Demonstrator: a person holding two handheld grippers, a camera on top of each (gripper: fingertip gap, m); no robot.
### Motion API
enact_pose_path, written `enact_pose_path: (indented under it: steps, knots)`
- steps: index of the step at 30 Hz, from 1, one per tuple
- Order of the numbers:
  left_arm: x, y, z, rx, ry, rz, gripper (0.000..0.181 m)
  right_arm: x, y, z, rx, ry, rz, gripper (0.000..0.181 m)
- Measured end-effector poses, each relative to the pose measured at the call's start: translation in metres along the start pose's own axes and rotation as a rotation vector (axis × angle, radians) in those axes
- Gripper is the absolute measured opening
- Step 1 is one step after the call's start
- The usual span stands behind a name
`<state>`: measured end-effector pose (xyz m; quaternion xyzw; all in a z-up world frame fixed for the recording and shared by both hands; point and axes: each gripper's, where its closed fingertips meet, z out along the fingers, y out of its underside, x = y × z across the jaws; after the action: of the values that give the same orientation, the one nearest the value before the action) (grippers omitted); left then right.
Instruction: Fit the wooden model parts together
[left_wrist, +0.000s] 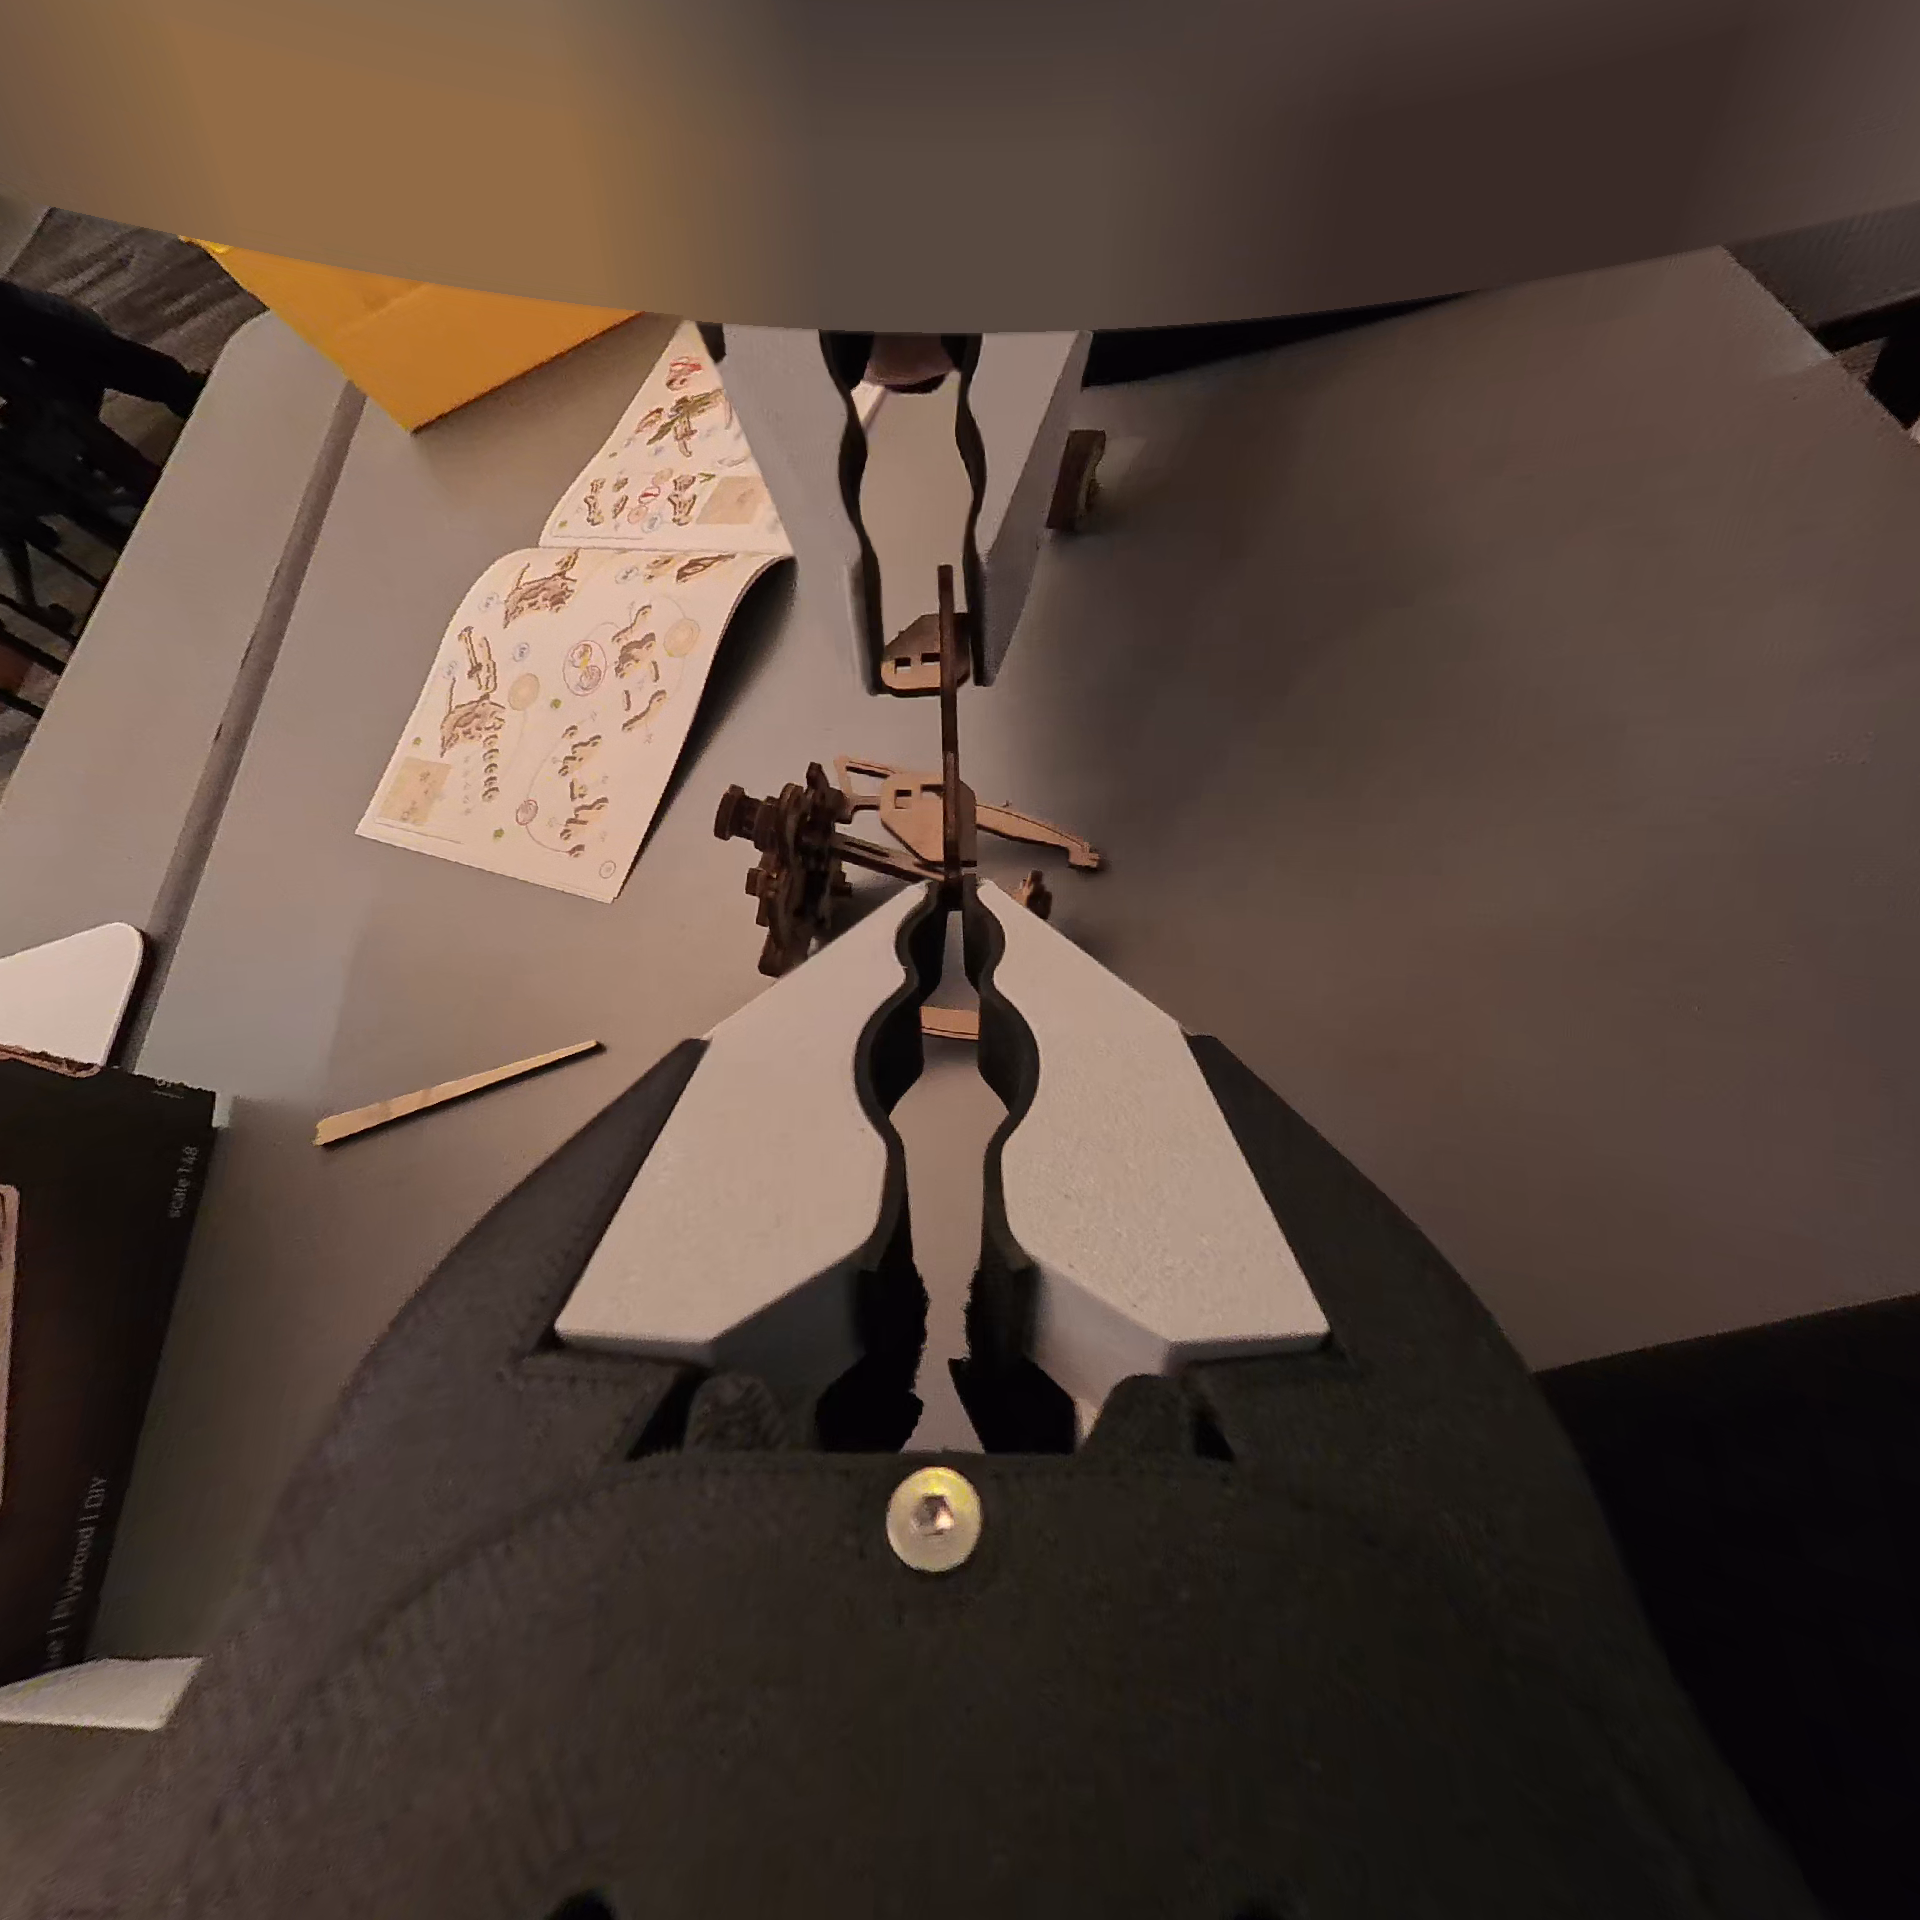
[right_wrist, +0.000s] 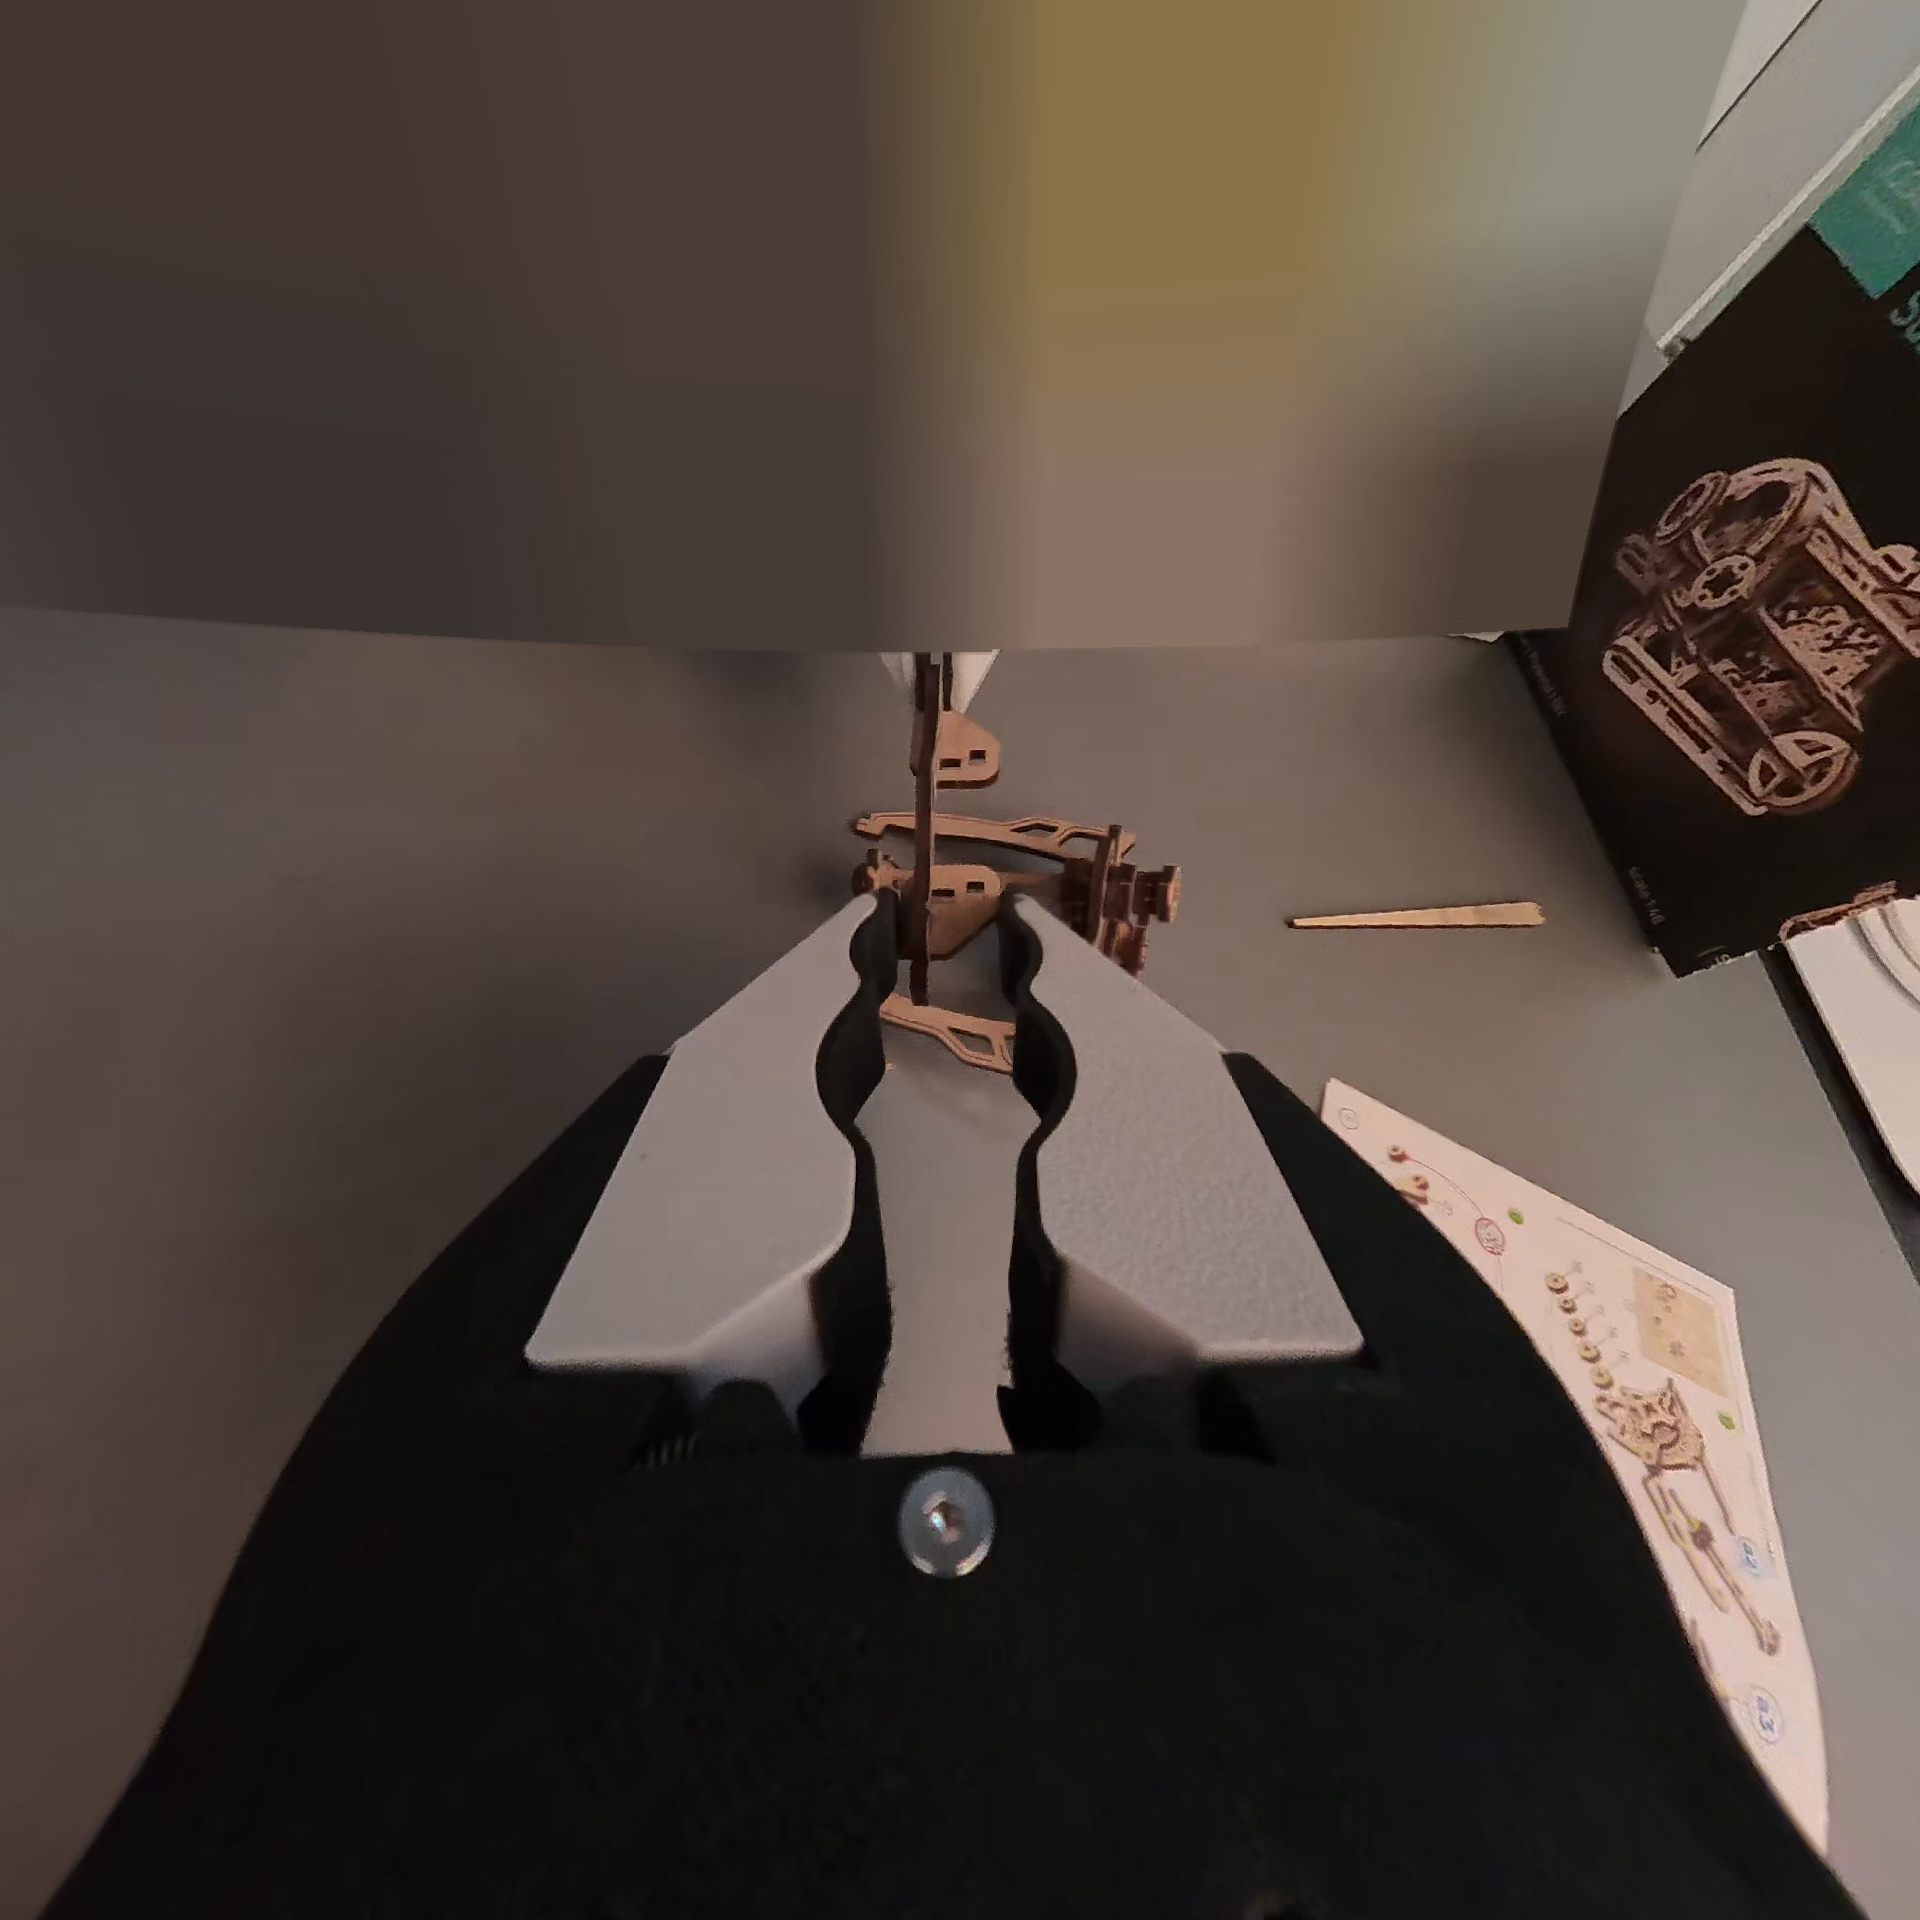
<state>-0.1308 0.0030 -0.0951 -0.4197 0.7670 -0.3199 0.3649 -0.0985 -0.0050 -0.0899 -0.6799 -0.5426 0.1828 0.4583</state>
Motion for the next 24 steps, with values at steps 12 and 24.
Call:
enact_pose_path:
  steps: [12,24]
  knots:
    - [0.004,-0.002,0.004,0.014,-0.058,-0.138,0.022,-0.004,0.002,-0.005,0.039,0.036,0.01,0.017]
    - [0.027,-0.017,-0.048,0.193,-0.174,-0.481,0.023,-0.043,0.018,-0.001,-0.018,-0.042,0.148,0.017]
